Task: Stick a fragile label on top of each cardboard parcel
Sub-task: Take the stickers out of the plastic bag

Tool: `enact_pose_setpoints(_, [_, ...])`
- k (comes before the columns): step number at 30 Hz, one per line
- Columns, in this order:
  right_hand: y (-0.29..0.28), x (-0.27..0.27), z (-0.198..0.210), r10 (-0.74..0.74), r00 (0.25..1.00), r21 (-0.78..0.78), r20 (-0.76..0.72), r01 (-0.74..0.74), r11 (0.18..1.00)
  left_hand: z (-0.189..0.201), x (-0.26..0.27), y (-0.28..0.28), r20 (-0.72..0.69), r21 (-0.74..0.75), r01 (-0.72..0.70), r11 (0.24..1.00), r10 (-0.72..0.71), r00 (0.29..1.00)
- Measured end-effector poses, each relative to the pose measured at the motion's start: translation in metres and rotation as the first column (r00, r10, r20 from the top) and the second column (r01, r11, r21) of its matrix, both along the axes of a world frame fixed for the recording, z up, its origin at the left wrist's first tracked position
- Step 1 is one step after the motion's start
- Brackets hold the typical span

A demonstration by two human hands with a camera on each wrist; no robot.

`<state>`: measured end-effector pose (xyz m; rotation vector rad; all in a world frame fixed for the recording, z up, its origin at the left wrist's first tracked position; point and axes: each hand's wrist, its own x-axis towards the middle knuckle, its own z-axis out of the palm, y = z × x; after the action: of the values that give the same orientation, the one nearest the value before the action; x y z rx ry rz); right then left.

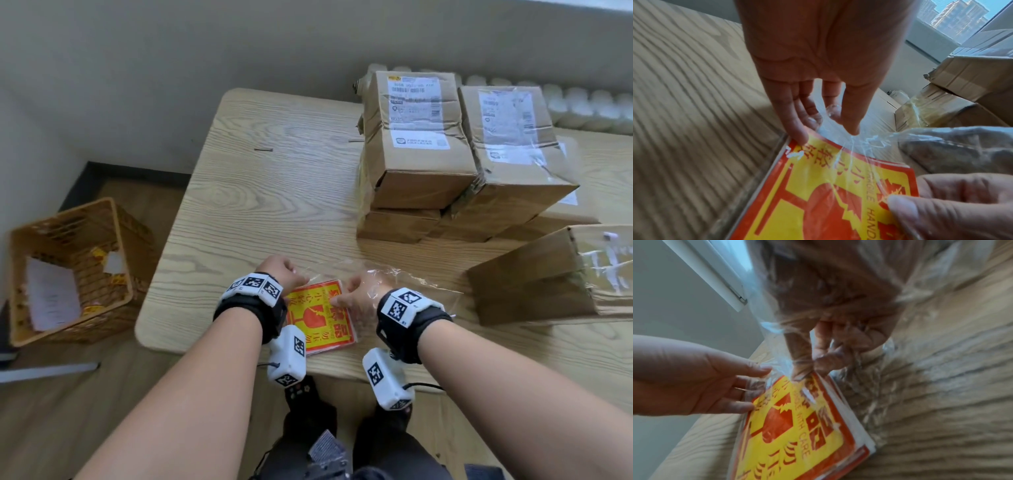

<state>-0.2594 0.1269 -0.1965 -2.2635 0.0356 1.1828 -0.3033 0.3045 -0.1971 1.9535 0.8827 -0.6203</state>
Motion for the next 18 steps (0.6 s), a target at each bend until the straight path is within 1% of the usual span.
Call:
enact_pose_setpoints(3, [0.001,-0.001,0.003,0.067,0.997,-0.016,0.03,-0.066,0.998,0.0,-0.001,0.003,0.007,-0.007,0.025,1.0,-0.025,1.0])
enact_pose_setpoints(5, [0.0,0.004,0.001,0.06,0.997,-0.037,0.046,-0.059,0.998,0.001,0.001,0.006,0.014,0.029,0.062,0.998,-0.063,0.998])
enact_pose_setpoints(8, [-0.003,0.007,0.0,0.044,0.994,-0.06,0.1,-0.039,0.997,0.003,0.003,0.01,0.015,0.154,0.128,0.98,-0.132,0.991])
enact_pose_setpoints(11, [-0.007,0.01,0.015,0.032,0.988,-0.02,0.148,-0.029,0.999,0.007,0.006,0.017,-0.012,0.245,0.173,0.954,-0.175,0.984])
enact_pose_setpoints(12, [-0.009,0.012,0.022,-0.002,0.984,-0.023,0.18,0.006,1.0,0.01,0.007,0.02,-0.025,0.27,0.202,0.941,-0.203,0.979])
enact_pose_setpoints(13, [-0.013,0.013,0.03,-0.005,0.967,-0.036,0.256,0.015,0.999,0.014,0.01,0.022,-0.057,0.295,0.243,0.924,-0.237,0.97])
enact_pose_setpoints(14, [-0.016,0.015,0.036,-0.028,0.954,-0.04,0.298,0.041,0.998,0.017,0.011,0.025,-0.082,0.321,0.282,0.904,-0.27,0.959])
enact_pose_setpoints(16, [-0.025,0.019,0.045,-0.022,0.935,-0.052,0.355,0.044,0.998,0.019,0.016,0.028,-0.133,0.386,0.342,0.857,-0.315,0.94])
enact_pose_setpoints(18, [-0.032,0.023,0.052,-0.033,0.91,-0.038,0.414,0.053,0.998,0.027,0.019,0.026,-0.147,0.449,0.368,0.814,-0.339,0.929])
